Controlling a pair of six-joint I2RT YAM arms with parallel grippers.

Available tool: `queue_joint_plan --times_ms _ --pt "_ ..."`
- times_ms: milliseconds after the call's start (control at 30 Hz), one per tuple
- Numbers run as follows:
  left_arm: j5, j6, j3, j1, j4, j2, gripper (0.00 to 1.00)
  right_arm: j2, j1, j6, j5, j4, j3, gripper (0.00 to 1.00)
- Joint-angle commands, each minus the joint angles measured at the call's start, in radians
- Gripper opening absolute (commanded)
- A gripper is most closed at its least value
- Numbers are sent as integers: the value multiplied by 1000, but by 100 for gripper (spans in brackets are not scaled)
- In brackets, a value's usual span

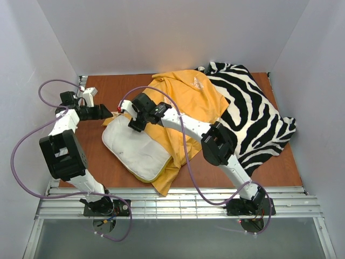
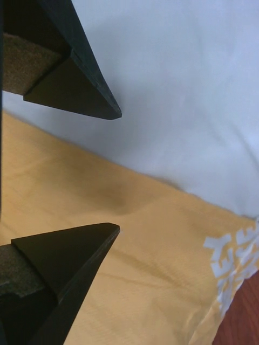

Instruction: Put the pillow into the pillowcase

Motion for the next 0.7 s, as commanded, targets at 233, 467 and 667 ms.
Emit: queue_joint_plan --times_ms 233,467,667 --pt "18 -33 -184 -4 60 -116 72 86 -32 -66 292 82 43 4" --pt "64 -40 -324 -29 64 -105 67 -87 -21 19 -73 77 29 1" --pt "249 -187 -346 -101 118 -54 16 -115 -16 130 -332 117 71 1"
